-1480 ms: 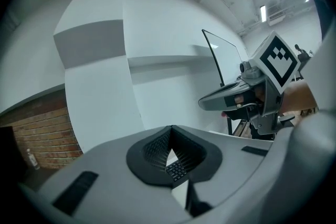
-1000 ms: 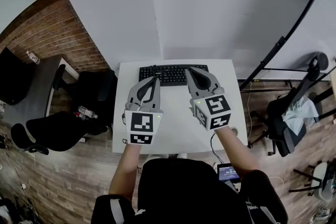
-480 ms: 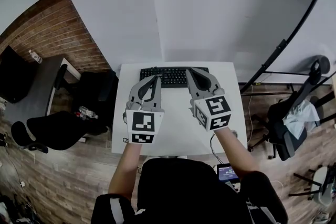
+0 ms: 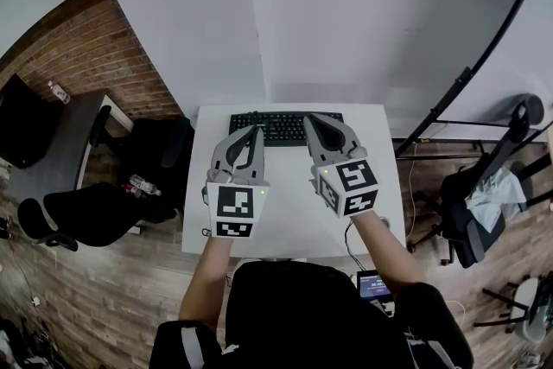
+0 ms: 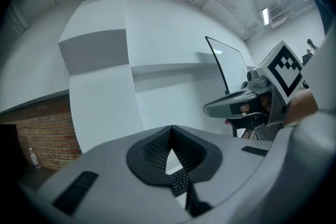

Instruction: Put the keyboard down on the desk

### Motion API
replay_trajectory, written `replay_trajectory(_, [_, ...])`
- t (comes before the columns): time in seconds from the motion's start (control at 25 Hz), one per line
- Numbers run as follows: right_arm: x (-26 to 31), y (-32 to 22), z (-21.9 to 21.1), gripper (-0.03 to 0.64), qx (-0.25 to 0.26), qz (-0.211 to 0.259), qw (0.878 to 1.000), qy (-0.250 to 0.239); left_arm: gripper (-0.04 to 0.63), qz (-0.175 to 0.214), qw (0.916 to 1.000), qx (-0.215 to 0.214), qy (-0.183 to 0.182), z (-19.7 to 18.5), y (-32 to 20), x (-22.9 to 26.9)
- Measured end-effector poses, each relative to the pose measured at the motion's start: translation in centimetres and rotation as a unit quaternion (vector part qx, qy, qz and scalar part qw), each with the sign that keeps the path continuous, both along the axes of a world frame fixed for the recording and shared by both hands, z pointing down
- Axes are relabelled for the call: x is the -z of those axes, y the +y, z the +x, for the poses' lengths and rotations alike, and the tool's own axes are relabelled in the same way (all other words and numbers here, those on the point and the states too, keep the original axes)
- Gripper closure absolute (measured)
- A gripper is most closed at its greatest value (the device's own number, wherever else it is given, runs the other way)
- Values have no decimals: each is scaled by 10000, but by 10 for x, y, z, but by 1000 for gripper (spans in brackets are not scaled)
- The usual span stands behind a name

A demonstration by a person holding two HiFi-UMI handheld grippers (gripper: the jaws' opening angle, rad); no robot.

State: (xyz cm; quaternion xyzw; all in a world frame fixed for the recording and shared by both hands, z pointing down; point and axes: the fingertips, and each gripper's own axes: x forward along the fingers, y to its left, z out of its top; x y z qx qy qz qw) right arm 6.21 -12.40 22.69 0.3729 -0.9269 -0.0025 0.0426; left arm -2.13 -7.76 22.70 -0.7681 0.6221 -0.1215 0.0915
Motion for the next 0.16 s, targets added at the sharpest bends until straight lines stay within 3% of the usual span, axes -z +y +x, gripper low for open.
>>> replay_trajectory(0.16, [-2,-1,-2,577,18,6,10000,18,583,-27,10000,22,15,-2,-1,-3])
